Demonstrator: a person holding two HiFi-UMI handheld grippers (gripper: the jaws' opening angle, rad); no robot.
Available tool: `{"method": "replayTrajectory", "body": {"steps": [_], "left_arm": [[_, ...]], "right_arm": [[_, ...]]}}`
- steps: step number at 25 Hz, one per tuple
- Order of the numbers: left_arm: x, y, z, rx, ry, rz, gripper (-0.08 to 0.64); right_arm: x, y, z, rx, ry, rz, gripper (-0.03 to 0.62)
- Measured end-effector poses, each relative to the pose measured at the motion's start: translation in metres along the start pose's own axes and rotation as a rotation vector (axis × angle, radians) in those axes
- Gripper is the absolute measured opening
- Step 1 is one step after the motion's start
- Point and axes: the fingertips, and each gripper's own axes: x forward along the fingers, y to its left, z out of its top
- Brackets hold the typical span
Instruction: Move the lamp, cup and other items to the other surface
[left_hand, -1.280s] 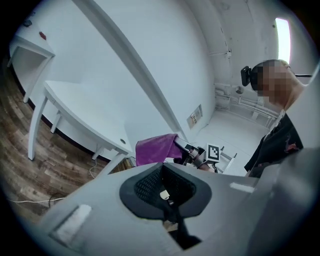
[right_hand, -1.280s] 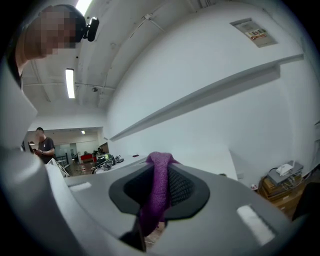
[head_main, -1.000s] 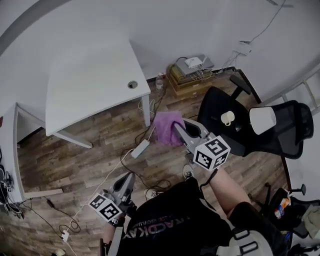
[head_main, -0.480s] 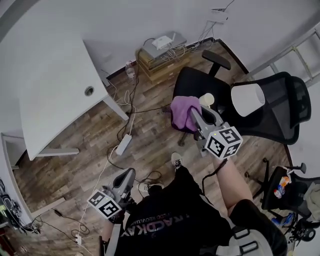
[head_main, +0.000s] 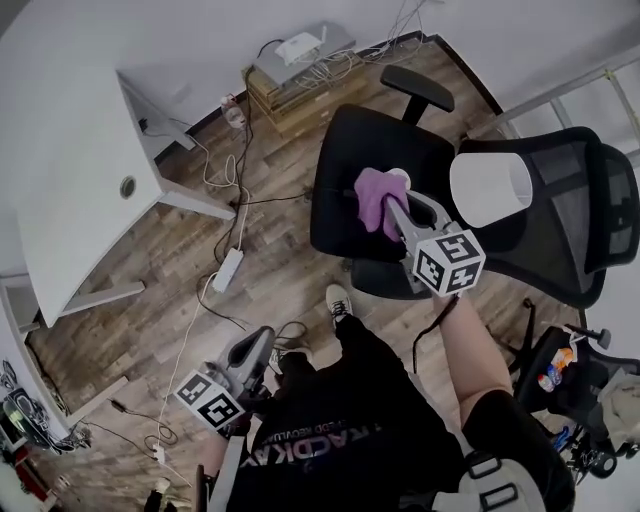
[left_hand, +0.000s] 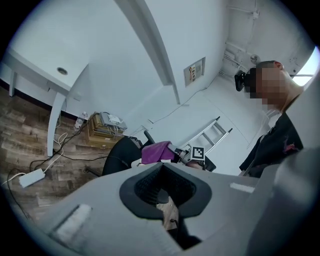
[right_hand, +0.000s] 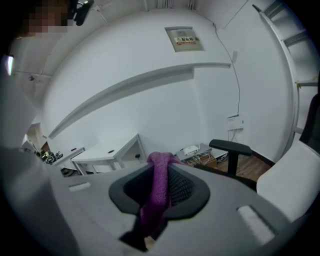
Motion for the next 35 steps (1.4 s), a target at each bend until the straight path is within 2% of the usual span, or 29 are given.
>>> {"method": "replayTrajectory", "body": {"steps": [5, 12, 17, 21, 27, 32, 33, 34, 35], "left_arm": [[0.036, 0.001, -0.016, -0.050, 0.018, 0.045, 0.003], [0.039, 0.005, -0.044, -0.117, 0.029, 0.129, 0.003], [0.027, 0.013, -0.052, -0.165, 0.015, 0.183, 0.003], [0.019, 0.018, -0.068, -0.192, 0.003, 0.198, 0.003], [0.009, 0.018, -0.075, -0.200, -0.026, 0.194, 0.003], [0.003, 0.015, -0.067, -0.186, -0.058, 0.167, 0.003], [0.001, 0.014, -0.064, -0.177, -0.064, 0.160, 0.003], [0.000, 0.011, -0.062, -0.166, -0.069, 0.151, 0.003], [-0.002, 0.008, -0.060, -0.153, -0.072, 0.139, 0.003]], "right_arm": [[0.033, -0.034, -0.047, -0.022, 0.149, 0.068, 0.066], [0.069, -0.063, -0.140, -0.080, 0.378, 0.122, 0.066], [0.090, -0.077, -0.185, -0.080, 0.500, 0.111, 0.074], [0.094, -0.085, -0.217, -0.018, 0.574, 0.094, 0.097], [0.081, -0.097, -0.222, 0.041, 0.592, 0.047, 0.137], [0.066, -0.106, -0.196, 0.060, 0.536, 0.004, 0.127], [0.061, -0.108, -0.187, 0.059, 0.515, -0.012, 0.090], [0.056, -0.109, -0.178, 0.057, 0.492, -0.027, 0.013], [0.050, -0.109, -0.167, 0.054, 0.470, -0.038, 0.005]]}}
